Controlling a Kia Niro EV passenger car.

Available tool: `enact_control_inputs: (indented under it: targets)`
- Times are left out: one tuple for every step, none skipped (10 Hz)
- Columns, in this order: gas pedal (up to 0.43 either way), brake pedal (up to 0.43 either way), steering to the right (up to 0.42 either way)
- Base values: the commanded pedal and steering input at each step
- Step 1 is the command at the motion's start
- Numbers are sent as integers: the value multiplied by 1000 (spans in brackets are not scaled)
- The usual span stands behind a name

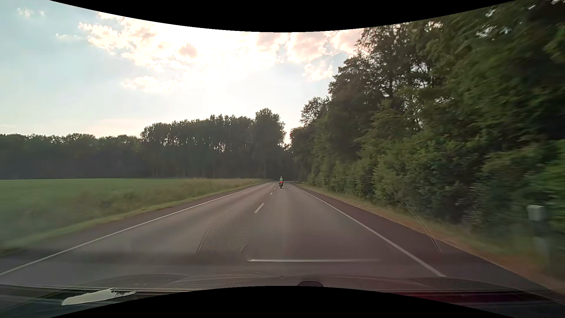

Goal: Follow the waypoints while adhering to traffic rules and regulations

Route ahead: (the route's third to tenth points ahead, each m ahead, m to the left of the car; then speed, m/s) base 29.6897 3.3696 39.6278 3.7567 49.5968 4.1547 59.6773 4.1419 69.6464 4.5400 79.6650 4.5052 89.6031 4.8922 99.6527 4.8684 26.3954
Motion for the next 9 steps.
enact_control_inputs:
  targets:
    - [571,0,-12]
    - [571,0,-10]
    - [571,0,-10]
    - [571,0,-11]
    - [571,0,-12]
    - [571,0,-12]
    - [571,0,-9]
    - [571,0,-7]
    - [571,0,-7]
